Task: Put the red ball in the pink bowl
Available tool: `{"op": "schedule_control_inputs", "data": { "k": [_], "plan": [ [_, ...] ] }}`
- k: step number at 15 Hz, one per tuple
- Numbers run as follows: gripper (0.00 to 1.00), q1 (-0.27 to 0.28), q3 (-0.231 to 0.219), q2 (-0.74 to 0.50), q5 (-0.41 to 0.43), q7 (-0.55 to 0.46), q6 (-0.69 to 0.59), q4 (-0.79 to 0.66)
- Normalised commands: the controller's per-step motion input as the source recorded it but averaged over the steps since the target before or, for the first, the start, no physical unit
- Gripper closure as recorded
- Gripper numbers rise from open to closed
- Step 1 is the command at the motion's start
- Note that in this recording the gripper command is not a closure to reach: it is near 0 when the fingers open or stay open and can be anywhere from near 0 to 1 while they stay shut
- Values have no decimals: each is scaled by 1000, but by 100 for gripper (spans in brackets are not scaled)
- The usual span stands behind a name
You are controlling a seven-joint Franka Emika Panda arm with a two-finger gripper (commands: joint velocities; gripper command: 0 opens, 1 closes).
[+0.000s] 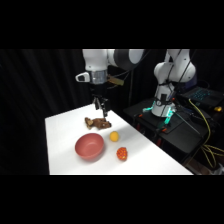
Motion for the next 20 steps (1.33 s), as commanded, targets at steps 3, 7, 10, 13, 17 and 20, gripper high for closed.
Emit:
{"op": "schedule_control_inputs", "data": {
  "k": [3, 7, 10, 13, 17, 20],
  "plan": [
    [0, -60, 32, 26, -3, 5, 13, 43],
    [0, -36, 47, 191, 23, 70, 107, 153],
    [0, 55, 114, 372, 38, 128, 143, 244],
    [0, 126, 137, 379, 35, 140, 72, 283],
    [0, 132, 118, 322, 67, 75, -46, 328],
    [0, 107, 69, 171, 60, 48, -81, 213]
  ]
}}
